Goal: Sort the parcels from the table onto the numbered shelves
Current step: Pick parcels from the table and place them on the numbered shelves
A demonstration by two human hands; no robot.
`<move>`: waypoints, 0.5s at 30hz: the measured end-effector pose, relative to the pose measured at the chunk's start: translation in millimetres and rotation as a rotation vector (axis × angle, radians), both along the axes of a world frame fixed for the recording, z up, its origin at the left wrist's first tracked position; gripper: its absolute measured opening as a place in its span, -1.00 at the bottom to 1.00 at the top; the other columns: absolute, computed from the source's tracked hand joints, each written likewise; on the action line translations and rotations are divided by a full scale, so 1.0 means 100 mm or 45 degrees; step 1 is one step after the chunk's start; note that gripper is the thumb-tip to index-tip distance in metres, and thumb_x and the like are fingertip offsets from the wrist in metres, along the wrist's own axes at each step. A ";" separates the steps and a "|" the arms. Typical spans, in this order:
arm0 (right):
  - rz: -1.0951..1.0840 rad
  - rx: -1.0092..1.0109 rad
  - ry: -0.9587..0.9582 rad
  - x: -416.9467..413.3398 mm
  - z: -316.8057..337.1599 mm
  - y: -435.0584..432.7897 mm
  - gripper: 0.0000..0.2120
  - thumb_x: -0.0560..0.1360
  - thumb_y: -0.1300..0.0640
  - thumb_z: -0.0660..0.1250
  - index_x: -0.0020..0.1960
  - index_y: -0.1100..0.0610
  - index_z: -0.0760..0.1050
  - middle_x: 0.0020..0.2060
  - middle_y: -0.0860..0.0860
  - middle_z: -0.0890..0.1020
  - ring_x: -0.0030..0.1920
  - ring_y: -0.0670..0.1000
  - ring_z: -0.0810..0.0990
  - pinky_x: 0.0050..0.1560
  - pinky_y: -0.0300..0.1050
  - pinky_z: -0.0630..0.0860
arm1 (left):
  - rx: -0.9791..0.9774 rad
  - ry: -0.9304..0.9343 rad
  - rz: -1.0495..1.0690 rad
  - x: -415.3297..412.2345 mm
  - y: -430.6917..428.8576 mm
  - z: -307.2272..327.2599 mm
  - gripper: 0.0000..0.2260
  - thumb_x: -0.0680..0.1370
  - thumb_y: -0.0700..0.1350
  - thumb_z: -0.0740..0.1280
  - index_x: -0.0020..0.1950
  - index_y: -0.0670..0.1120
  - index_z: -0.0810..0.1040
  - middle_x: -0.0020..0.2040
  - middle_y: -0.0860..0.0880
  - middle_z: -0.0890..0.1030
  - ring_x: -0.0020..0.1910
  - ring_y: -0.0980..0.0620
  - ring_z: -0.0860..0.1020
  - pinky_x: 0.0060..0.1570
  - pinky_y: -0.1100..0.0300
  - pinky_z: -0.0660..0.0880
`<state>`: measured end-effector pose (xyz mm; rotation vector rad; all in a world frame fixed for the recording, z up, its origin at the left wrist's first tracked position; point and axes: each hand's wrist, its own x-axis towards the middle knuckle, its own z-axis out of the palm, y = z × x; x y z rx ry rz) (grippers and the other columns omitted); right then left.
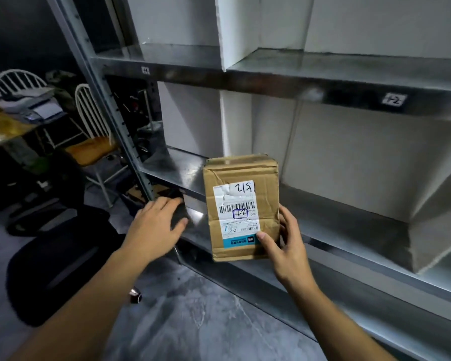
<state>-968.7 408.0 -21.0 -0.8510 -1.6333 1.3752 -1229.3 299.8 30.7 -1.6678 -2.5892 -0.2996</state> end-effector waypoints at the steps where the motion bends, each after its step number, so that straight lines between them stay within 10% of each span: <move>1: 0.016 -0.009 -0.005 -0.11 -0.03 -0.02 -0.41 0.53 0.20 0.42 0.44 -0.18 0.29 0.33 -0.21 0.52 0.34 -0.20 0.48 0.33 -0.16 0.48 | -0.013 -0.003 0.012 -0.13 -0.02 -0.03 -0.52 0.58 0.13 0.25 0.46 -0.02 0.36 0.34 -0.05 0.45 0.29 -0.12 0.42 0.26 -0.08 0.39; 15: -0.196 -0.002 0.095 -2.24 0.03 -0.21 -0.40 0.55 0.21 0.40 0.45 -0.17 0.26 0.28 -0.24 0.50 0.27 -0.29 0.48 0.33 -0.08 0.51 | -0.040 0.049 -0.183 -2.19 0.01 0.04 -0.55 0.60 0.13 0.21 0.47 0.04 0.32 0.35 0.02 0.44 0.27 -0.07 0.41 0.20 0.01 0.37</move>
